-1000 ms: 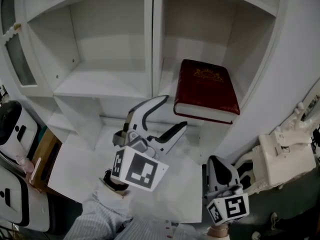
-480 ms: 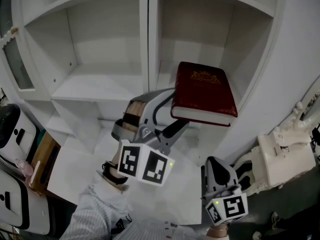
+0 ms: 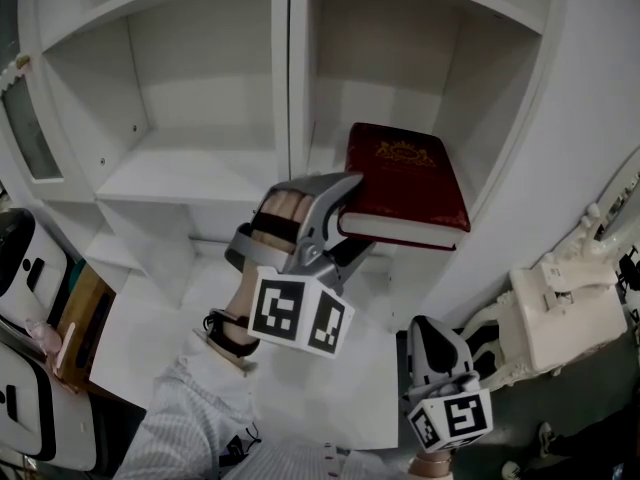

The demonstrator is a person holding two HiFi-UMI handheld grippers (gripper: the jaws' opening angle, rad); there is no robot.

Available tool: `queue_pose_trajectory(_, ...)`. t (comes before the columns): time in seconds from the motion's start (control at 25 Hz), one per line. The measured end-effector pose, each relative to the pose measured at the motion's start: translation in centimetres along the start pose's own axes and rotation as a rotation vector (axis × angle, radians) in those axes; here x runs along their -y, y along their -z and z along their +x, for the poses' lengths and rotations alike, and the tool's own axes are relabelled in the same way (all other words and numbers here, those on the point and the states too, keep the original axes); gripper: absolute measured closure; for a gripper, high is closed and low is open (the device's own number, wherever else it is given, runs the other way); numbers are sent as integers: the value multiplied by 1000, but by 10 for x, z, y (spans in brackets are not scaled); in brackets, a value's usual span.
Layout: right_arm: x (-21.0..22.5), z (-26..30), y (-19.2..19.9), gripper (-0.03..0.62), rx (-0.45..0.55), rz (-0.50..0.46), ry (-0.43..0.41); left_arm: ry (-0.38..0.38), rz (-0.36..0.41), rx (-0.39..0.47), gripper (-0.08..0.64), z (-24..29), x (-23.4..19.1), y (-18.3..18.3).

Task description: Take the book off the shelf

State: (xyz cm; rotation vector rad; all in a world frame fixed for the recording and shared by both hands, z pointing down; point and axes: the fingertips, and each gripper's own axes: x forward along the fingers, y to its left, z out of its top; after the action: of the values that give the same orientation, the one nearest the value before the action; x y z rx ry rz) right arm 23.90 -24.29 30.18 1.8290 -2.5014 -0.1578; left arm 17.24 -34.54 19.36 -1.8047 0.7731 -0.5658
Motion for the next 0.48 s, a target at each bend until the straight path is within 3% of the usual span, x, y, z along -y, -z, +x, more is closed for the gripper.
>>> queue_pose_trajectory(0.48,5,-4,2,575,-5,8,22,21,82,10,210,18,3,-11)
